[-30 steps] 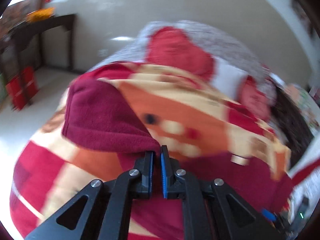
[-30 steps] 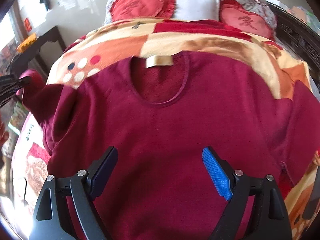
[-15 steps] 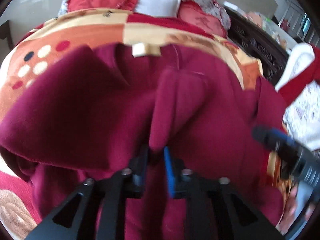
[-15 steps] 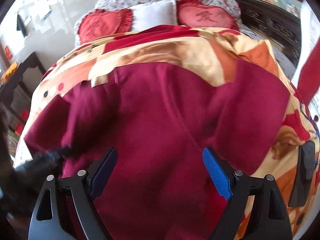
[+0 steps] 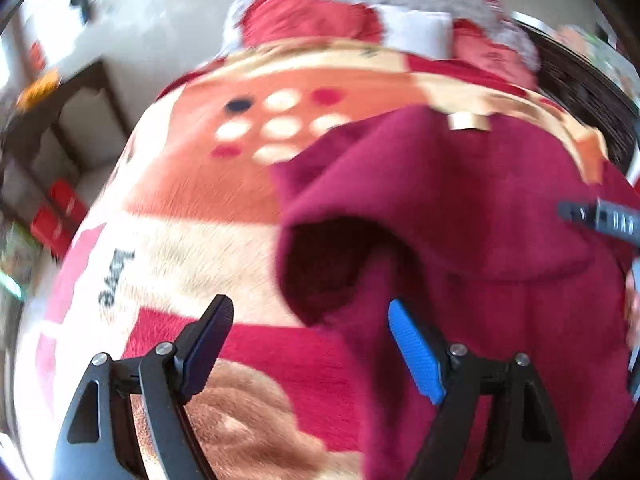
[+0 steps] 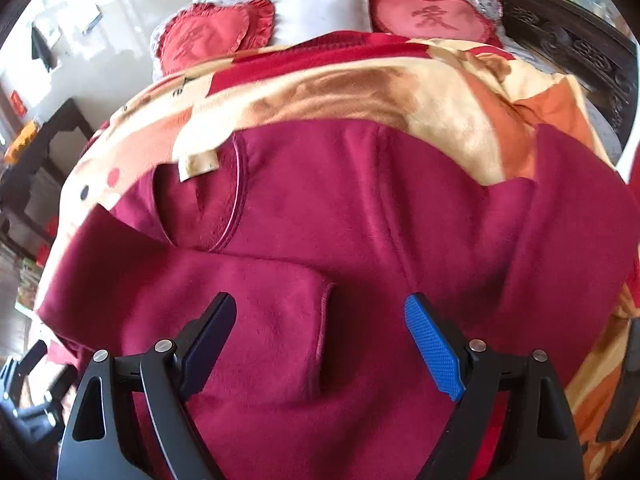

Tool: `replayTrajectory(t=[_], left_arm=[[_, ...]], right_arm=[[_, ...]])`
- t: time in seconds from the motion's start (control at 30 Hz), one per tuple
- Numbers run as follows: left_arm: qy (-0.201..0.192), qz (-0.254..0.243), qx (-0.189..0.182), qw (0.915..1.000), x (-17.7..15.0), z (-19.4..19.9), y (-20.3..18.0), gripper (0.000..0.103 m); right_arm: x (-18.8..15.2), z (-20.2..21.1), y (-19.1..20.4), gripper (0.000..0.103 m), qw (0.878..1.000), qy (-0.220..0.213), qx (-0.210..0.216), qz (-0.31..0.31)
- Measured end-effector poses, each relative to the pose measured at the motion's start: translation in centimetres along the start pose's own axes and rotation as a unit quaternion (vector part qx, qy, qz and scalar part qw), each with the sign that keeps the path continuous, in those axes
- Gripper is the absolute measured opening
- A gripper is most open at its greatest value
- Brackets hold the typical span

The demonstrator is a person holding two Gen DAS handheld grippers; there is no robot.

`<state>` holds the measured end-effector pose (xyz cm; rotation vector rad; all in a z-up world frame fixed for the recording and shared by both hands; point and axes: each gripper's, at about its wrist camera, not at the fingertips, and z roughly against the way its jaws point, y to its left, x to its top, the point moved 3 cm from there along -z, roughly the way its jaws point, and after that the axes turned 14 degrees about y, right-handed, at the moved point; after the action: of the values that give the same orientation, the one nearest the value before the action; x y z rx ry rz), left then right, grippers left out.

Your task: Fold small clothes

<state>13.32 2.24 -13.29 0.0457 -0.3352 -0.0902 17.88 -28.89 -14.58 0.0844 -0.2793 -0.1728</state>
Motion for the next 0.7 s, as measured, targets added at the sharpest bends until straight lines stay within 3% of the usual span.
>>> replayTrajectory(t=[0.03, 0.1, 0.13, 0.27, 0.37, 0.43, 0.47, 0.5, 0.53, 0.63, 0.7], left_arm=[[0.008, 0.011, -0.001, 0.9999, 0.1, -0.7, 0.5, 0.084], [0.019, 0.032, -0.016, 0.9992, -0.2, -1.3, 1.7, 0.084], [0.020, 0.036, -0.019, 0.9990, -0.3, -1.4, 1.8, 0.084], [0.017, 0.039, -0.018, 0.9989, -0.1, -1.8, 1.8, 0.084], [0.017, 0.042, -0.020, 0.9988, -0.5, -1.6, 1.6, 0.084], [0.026, 0.049, -0.028, 0.9981, -0.5, -2.1, 1.6, 0.084], [0.029, 0.053, -0.030, 0.9977, -0.5, -2.1, 1.5, 0.084], [0.029, 0.058, -0.034, 0.9973, -0.5, -2.0, 1.6, 0.084], [0.026, 0.062, -0.037, 0.9970, -0.6, -1.7, 1.8, 0.084], [0.021, 0.074, -0.044, 0.9961, -0.9, -1.3, 2.3, 0.084], [0.024, 0.081, -0.051, 0.9951, -1.1, -1.5, 2.7, 0.084]], right_arm=[[0.1, -0.8, 0.2, 0.053, 1.000, 0.008, -0.021, 0.009], [0.0, -0.7, 0.9, 0.013, 0.998, -0.009, -0.044, 0.033], [-0.1, -0.1, 1.0, 0.000, 0.998, -0.017, -0.042, 0.040], [-0.3, 4.9, 0.4, 0.000, 0.996, -0.071, -0.025, 0.048], [0.0, 7.4, -2.1, 0.000, 0.989, -0.113, -0.087, 0.024], [0.8, 6.7, -4.0, 0.000, 0.989, -0.099, -0.107, -0.001], [1.3, 5.4, -4.7, 0.000, 0.992, -0.065, -0.106, -0.004], [1.7, 4.0, -5.0, 0.007, 0.993, -0.023, -0.114, -0.001], [1.8, 3.5, -4.9, 0.009, 0.993, -0.006, -0.117, 0.000], [1.5, 5.2, -2.3, 0.012, 0.996, -0.041, -0.075, 0.014], [1.8, 5.9, 3.0, 0.027, 0.995, -0.051, -0.008, 0.081]])
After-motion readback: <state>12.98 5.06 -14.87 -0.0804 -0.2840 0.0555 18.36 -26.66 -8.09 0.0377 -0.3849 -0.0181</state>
